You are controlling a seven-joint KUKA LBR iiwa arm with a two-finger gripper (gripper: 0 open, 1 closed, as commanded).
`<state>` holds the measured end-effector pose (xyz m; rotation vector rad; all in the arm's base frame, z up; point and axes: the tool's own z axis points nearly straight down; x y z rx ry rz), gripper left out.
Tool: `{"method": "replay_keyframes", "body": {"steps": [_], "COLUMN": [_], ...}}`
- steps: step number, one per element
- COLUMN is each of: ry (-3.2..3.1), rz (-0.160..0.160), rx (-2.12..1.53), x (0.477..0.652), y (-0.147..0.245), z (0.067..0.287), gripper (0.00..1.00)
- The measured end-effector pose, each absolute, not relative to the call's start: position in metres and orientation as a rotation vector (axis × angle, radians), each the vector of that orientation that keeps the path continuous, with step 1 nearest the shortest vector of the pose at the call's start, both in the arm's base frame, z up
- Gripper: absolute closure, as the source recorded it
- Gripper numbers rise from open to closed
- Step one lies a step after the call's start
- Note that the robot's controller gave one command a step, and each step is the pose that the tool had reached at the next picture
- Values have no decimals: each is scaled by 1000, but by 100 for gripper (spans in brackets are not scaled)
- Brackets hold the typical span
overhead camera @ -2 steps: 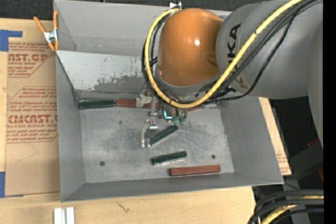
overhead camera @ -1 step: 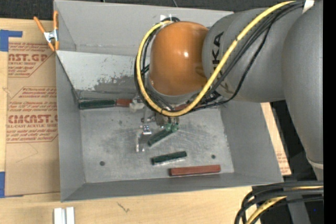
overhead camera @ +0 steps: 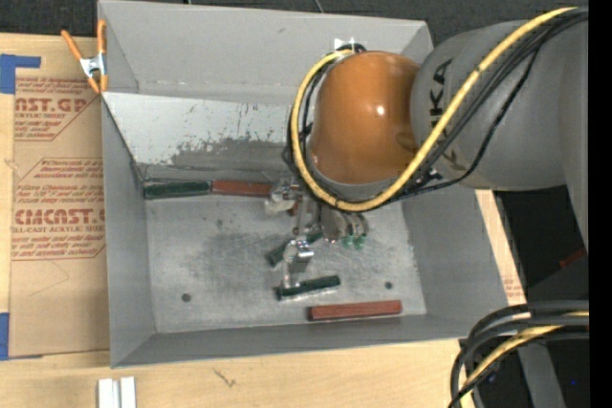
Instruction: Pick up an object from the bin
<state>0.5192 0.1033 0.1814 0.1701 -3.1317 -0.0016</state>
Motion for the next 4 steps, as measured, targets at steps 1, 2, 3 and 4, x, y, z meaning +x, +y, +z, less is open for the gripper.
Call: {"method": "replay_keyframes", "body": {"steps": [1, 2, 3, 4], "ry": [-3143, -3142, -3143, -3140], "rz": [-4, -5, -5, -2], "rx": [19, 20, 20, 269], "x": [531, 529, 529, 522], "y": [97, 98, 98, 16], "z": [75, 72, 72, 76], "gripper": [100, 0, 0, 100]}}
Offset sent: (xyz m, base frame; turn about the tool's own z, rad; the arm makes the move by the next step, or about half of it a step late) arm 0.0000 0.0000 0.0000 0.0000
